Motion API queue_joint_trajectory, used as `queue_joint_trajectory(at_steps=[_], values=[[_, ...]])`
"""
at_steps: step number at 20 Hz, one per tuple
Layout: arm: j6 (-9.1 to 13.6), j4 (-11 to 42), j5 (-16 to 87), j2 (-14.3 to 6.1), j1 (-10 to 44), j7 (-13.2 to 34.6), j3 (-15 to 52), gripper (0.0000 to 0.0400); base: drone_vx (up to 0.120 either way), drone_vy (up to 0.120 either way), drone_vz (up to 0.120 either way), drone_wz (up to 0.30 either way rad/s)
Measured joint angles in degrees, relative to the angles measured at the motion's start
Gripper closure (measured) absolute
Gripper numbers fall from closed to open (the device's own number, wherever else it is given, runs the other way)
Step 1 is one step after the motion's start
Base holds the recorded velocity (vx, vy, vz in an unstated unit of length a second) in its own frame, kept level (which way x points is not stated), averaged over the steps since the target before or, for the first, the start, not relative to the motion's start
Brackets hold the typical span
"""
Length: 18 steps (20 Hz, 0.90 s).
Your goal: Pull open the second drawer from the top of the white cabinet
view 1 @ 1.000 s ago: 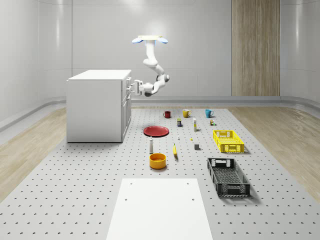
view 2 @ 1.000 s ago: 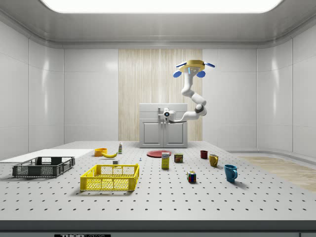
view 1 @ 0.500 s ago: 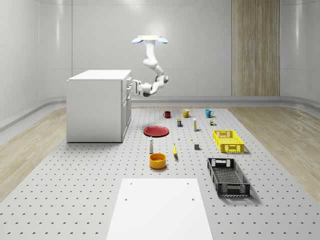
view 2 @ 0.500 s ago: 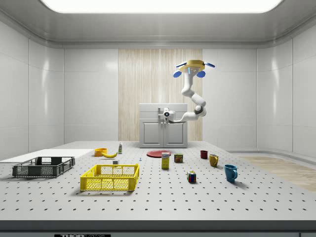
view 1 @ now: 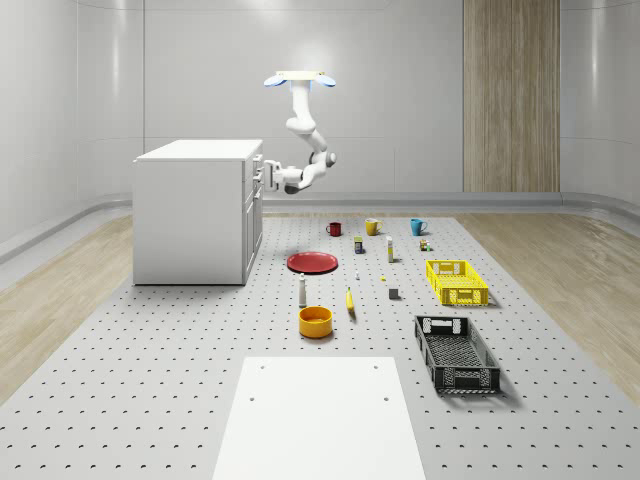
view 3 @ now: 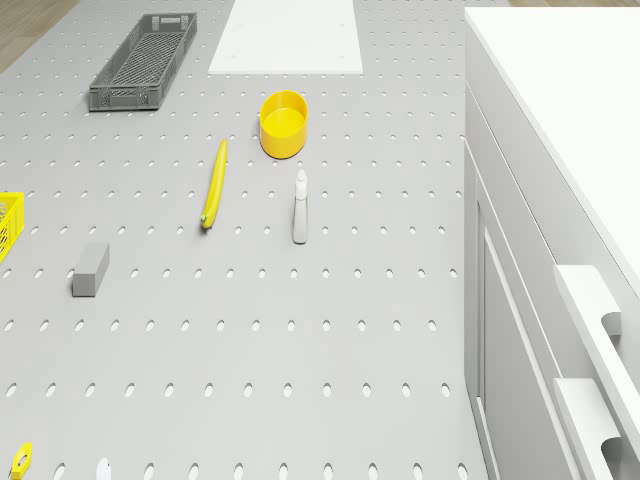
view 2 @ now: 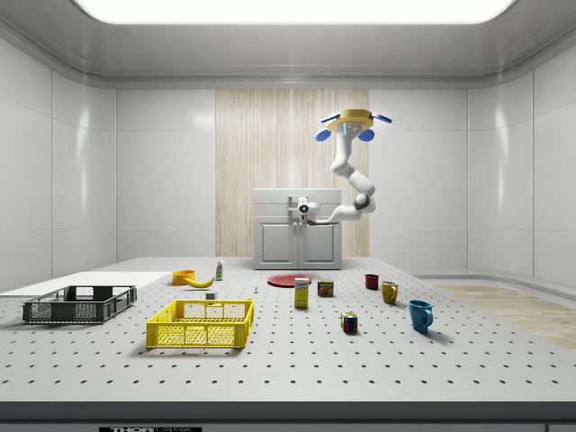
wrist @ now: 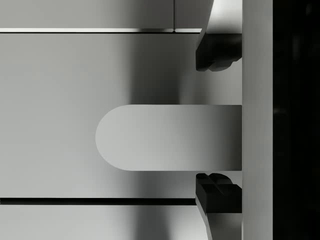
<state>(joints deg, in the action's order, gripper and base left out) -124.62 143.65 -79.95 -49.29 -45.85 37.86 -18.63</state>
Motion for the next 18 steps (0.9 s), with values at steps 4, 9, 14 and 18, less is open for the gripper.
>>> queue_joint_trajectory(at_steps=[4, 9, 14, 18], values=[[0.44, -0.14, -0.72, 0.47, 0.8, -0.24, 0.71, 0.01, 0.0, 0.0, 0.0, 0.0], [1.63, -1.25, -1.24, 2.22, 1.59, -0.92, 0.6, 0.01, 0.0, 0.0, 0.0, 0.0], [2.67, -1.99, -1.69, 3.43, 2.47, -1.37, 0.7, 0.0156, 0.0, 0.0, 0.0, 0.0], [3.32, -2.22, -2.04, 3.91, 3.25, -1.56, 1.03, 0.0247, 0.0, 0.0, 0.0, 0.0]])
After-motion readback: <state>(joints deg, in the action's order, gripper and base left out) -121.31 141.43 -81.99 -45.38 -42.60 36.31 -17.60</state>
